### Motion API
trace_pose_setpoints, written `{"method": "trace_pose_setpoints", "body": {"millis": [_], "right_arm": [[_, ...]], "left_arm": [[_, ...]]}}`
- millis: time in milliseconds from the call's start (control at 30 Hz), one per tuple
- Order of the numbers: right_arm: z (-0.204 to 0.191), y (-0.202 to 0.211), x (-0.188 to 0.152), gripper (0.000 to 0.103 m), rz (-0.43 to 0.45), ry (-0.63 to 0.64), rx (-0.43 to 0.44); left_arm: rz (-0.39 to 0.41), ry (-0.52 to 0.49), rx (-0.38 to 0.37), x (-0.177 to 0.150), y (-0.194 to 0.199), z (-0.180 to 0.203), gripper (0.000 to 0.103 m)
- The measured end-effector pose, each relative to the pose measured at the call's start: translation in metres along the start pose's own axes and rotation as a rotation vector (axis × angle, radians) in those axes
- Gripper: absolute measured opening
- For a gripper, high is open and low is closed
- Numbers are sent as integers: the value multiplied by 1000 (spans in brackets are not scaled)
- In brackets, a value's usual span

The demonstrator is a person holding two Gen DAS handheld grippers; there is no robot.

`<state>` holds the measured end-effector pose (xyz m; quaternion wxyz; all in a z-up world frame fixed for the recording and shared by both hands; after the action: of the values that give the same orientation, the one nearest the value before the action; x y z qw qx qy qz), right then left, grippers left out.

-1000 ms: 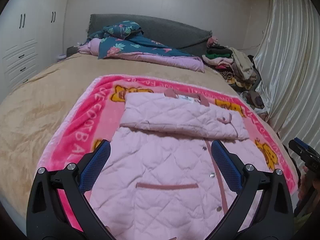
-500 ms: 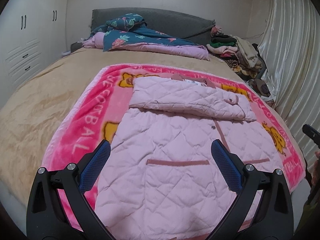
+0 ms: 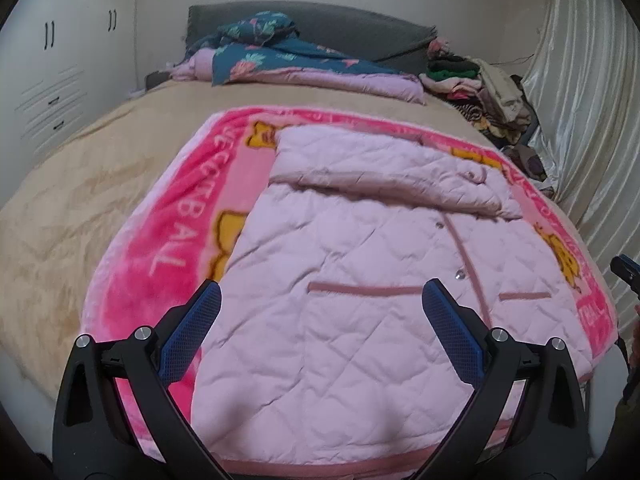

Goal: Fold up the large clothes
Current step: 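Move both tools back over the jacket's hem, then push both tools under the jacket hem edge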

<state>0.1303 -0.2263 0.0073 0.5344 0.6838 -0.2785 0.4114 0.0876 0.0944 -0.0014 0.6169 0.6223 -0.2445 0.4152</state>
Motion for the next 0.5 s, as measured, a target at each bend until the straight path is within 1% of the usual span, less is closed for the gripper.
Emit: {"method": "trace_pose_setpoints", "body": {"millis": [167,333,500], "right_arm": [[16,-6,-26,99,-59,-10,-33],[28,-12,-49,99,-114,-29,-43],[36,-13,-62,99,-143,-37,-50]], "left_arm": [[-37,22,14,-15,-8,-15,94],[-71,42,40,-28,-12,-31,94],[-101,52,64,-41,-13,-48,94]]}}
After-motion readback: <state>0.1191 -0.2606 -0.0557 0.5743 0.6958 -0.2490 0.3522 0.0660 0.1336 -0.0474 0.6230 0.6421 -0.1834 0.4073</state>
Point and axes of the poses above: each gripper's, at about its wrist camera, not at the fingertips, and y roughly against the way its jaws point, z to its right, x to its top, the point moved 6 cm from there along -y, roughly the way its jaws point, and after that the axes turned 8 degrees about z, right-handed, at the moved point
